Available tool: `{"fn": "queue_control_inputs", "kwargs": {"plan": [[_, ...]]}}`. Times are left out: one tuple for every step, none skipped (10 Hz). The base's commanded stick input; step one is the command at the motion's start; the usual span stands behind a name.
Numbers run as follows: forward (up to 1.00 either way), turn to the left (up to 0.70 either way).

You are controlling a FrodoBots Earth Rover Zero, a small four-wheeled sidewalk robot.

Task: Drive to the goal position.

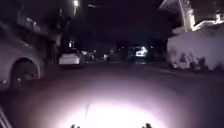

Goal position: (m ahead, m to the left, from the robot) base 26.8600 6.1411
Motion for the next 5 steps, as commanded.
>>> {"fn": "queue_control_inputs", "kwargs": {"plan": [[0.85,0.0],[0.85,0.0],[0.85,0.3],[0.85,0.34],[0.85,0.17]]}}
